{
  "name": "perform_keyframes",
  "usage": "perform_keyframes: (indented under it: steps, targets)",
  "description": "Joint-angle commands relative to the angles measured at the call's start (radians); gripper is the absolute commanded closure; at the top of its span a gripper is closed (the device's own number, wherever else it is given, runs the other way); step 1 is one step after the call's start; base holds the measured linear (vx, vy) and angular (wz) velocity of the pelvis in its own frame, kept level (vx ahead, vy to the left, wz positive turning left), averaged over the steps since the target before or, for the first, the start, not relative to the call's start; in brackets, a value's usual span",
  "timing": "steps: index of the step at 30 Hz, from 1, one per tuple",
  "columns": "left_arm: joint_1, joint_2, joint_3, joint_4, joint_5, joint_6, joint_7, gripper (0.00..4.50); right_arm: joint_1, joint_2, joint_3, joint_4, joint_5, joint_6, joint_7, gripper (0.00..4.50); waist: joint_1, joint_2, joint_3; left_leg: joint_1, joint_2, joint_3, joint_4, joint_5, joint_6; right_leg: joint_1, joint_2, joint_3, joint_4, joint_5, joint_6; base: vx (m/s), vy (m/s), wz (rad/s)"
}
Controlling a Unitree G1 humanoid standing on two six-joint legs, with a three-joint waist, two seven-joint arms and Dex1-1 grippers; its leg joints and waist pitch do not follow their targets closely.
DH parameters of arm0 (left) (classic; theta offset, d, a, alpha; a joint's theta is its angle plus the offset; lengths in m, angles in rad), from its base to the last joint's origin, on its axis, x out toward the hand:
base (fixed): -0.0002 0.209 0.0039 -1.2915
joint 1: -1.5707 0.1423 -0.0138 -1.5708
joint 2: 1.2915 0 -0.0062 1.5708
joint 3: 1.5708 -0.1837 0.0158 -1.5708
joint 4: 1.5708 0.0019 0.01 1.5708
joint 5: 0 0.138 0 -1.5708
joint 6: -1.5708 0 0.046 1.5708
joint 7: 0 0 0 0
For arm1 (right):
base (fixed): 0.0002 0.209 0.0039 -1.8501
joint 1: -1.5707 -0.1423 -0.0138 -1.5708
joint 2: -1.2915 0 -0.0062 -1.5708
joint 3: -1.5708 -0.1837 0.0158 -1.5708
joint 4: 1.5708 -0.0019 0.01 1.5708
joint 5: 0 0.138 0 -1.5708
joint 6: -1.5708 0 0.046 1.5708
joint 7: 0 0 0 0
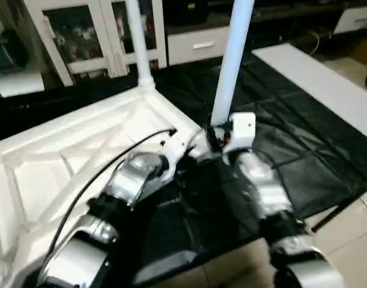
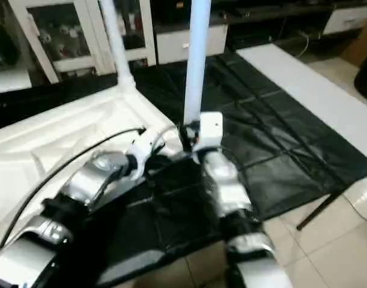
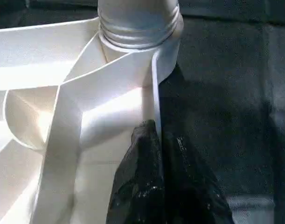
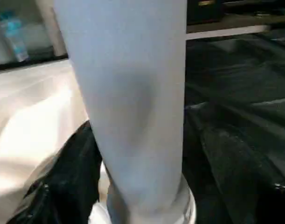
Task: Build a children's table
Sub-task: Rotate leg to tighten
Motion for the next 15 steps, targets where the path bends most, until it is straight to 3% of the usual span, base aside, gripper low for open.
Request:
perform_keyframes:
  steps: [1, 5, 6, 9, 11, 15]
  targets:
    - [0.041, 0.043, -0.029, 0.006, 0.016, 0.019, -0.056, 4.5, 0.026, -0.036, -0.001, -0.022, 0.007, 0.039, 0.057, 1.01, 0.004, 0.003, -0.064, -0.001, 0.032, -0.004, -0.072, -0.148, 0.098, 0.061, -0.039, 0.041, -0.05, -0.124, -0.263, 0.0, 0.0, 0.0]
    - [0.083, 0.098, -0.095, -0.084, -0.005, 0.05, -0.224, 4.5, 0.055, -0.126, 0.038, -0.057, 0.037, 0.056, 0.274, 1.01, 0.006, 0.006, -0.06, 0.0, 0.036, -0.006, -0.078, -0.209, 0.074, 0.062, -0.039, 0.041, -0.056, -0.192, -0.253, 0.0, 0.0, 0.0]
    - [0.098, 0.122, -0.119, -0.128, -0.012, 0.065, -0.285, 4.5, 0.082, -0.193, 0.078, -0.115, 0.077, 0.078, 0.455, 1.01, 0.007, 0.007, -0.057, 0.0, 0.037, -0.007, -0.08, -0.222, 0.071, 0.062, -0.039, 0.042, -0.058, -0.207, -0.247, 0.0, 0.0, 0.0]
    - [0.106, 0.139, -0.135, -0.158, -0.019, 0.075, -0.323, 4.5, 0.101, -0.242, 0.102, -0.156, 0.099, 0.091, 0.573, 1.01, 0.018, 0.006, -0.058, 0.006, 0.038, -0.003, -0.078, -0.216, 0.075, 0.056, -0.037, 0.045, -0.057, -0.192, -0.255, 0.0, 0.0, 0.0]
    - [0.109, 0.149, -0.144, -0.174, -0.024, 0.077, -0.347, 4.5, 0.099, -0.263, 0.103, -0.151, 0.106, 0.08, 0.623, 1.01, 0.02, 0.005, -0.06, 0.002, 0.037, -0.005, -0.078, -0.208, 0.071, 0.06, -0.04, 0.043, -0.055, -0.201, -0.252, 0.0, 0.0, 0.0]
    - [0.123, 0.182, -0.169, -0.233, -0.04, 0.1, -0.415, 4.5, 0.055, -0.312, 0.111, -0.075, 0.096, 0.047, 0.745, 1.01, 0.022, 0.007, -0.059, 0.007, 0.038, -0.002, -0.076, -0.209, 0.068, 0.054, -0.039, 0.044, -0.059, -0.226, -0.253, 0.0, 0.0, 0.0]
